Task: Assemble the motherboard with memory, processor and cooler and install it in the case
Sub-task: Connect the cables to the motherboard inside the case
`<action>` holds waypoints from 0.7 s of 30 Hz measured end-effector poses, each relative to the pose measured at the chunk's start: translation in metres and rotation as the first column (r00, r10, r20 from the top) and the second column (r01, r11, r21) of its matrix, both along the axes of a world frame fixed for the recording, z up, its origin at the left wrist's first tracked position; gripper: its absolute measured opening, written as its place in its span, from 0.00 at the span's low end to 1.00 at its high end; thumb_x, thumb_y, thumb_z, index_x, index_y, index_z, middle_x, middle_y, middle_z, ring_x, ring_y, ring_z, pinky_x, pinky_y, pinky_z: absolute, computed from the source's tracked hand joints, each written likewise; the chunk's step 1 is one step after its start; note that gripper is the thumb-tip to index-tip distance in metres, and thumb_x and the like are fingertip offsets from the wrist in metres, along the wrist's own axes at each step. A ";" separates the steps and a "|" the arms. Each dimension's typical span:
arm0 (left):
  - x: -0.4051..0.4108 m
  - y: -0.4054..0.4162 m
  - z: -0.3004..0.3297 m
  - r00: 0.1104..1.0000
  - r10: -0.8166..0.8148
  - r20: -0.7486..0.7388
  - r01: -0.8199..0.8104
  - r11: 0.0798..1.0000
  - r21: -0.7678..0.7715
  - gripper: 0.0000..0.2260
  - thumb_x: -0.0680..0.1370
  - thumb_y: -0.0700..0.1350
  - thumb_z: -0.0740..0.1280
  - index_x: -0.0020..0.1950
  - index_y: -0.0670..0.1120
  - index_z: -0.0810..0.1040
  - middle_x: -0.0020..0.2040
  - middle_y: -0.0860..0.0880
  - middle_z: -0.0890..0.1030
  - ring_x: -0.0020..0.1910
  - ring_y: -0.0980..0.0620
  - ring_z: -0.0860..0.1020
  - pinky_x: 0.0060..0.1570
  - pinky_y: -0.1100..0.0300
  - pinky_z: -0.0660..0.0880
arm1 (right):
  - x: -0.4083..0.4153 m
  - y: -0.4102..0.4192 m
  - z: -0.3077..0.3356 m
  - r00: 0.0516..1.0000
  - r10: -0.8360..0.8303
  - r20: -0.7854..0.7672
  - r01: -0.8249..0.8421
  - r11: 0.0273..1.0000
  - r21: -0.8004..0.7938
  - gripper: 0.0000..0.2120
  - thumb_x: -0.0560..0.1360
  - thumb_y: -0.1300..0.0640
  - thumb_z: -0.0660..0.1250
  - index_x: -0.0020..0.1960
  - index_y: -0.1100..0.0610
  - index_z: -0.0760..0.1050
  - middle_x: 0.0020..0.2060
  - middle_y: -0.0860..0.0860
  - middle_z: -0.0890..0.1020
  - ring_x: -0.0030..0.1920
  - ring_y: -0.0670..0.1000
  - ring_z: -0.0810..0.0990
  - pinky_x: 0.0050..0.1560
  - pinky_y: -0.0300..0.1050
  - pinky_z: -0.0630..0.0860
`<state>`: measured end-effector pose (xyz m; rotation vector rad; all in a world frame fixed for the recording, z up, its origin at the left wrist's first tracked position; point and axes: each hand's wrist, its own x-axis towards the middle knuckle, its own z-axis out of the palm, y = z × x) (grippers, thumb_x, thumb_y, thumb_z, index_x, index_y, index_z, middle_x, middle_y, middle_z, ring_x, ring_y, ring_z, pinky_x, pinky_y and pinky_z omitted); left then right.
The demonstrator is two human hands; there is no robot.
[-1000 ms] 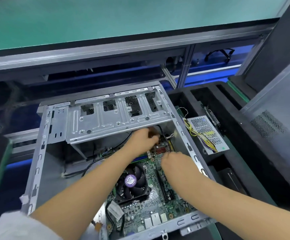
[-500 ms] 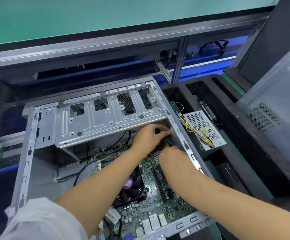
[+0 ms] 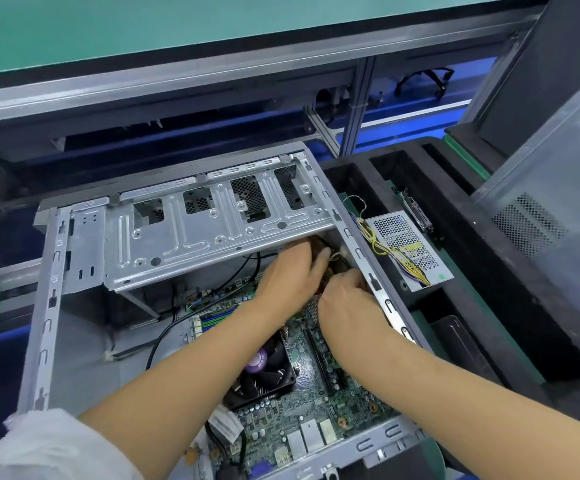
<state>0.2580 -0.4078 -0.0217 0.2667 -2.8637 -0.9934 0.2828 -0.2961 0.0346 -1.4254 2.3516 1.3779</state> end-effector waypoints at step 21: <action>0.026 -0.030 0.016 0.943 -0.303 0.137 0.299 0.953 0.051 0.05 0.72 0.46 0.72 0.40 0.47 0.78 0.41 0.49 0.80 0.42 0.49 0.77 0.46 0.51 0.76 | -0.041 -0.010 0.049 0.952 0.211 0.223 -0.130 0.935 -0.331 0.10 0.76 0.63 0.61 0.56 0.59 0.75 0.52 0.54 0.79 0.54 0.57 0.78 0.47 0.49 0.73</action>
